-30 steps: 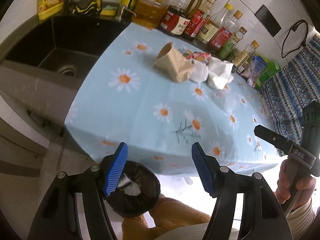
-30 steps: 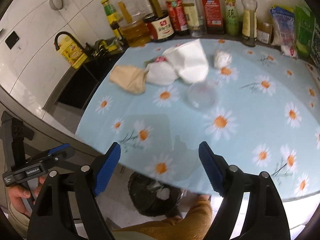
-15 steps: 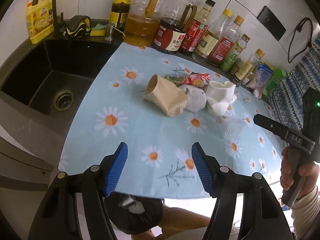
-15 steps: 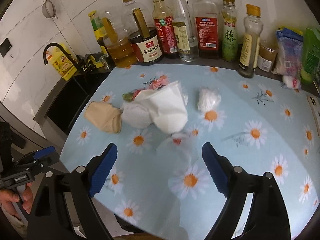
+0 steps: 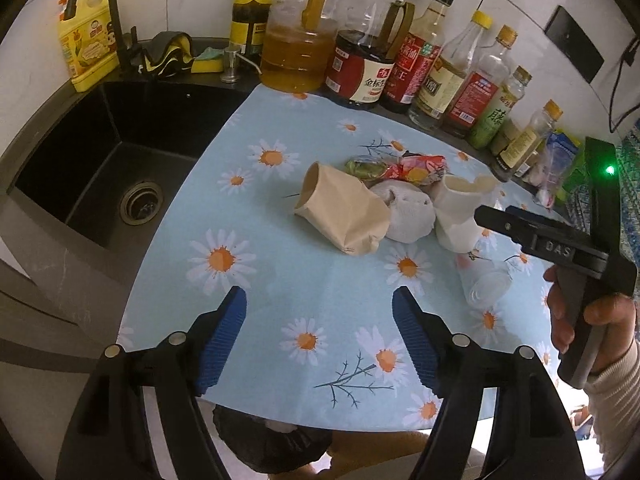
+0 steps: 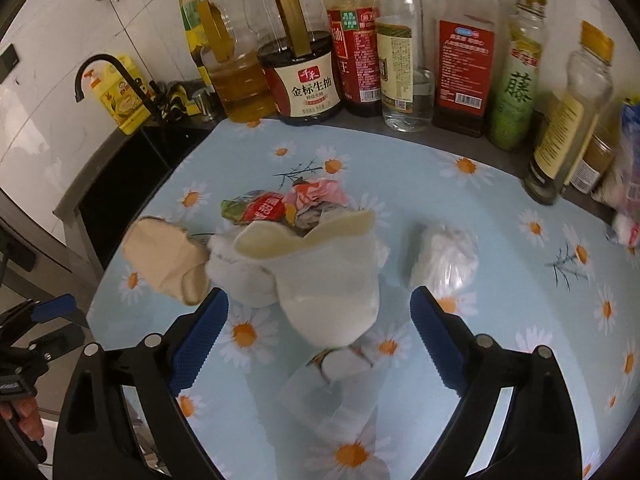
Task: Collect trash
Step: 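Raise both grippers back to the table and grasp the white paper cup with the right gripper, then grasp the tan paper bag with the left gripper while the right gripper holds the cup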
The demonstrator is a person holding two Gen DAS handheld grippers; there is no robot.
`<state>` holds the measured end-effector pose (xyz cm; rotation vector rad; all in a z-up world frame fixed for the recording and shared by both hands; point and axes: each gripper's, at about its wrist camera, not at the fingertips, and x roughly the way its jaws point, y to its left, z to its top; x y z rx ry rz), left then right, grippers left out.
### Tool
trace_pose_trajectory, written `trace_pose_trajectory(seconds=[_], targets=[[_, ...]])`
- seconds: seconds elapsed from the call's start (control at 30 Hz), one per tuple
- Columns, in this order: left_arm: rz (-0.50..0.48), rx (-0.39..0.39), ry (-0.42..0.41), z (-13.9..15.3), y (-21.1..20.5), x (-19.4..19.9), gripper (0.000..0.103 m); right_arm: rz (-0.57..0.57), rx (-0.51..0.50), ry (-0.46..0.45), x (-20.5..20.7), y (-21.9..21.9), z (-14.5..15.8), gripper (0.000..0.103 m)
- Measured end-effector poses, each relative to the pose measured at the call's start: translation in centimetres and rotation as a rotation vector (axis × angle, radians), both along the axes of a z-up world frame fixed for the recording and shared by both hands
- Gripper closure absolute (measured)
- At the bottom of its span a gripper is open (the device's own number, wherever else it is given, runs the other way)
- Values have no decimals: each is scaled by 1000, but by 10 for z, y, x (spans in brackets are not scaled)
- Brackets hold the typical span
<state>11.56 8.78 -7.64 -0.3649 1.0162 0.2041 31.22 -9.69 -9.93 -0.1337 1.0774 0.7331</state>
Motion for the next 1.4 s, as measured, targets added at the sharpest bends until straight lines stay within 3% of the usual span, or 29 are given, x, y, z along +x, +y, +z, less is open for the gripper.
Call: trace_pose_trajectory(seconds=[0.43, 0.63, 1.23, 1.27, 1.4], targets=[[54, 3, 39, -9, -1, -2, 30, 100, -30, -10, 22, 17, -24, 13], [66, 0, 45, -13, -3, -2, 30, 149, -42, -22, 21, 20, -29, 41], [30, 7, 41, -16, -5, 12, 30, 106, 16, -70, 8, -5, 0, 44], [20, 9, 44, -16, -6, 16, 24, 94, 20, -76, 8, -9, 4, 44], [-14, 21, 40, -14, -10, 28, 23, 55, 64, -74, 8, -24, 18, 44]])
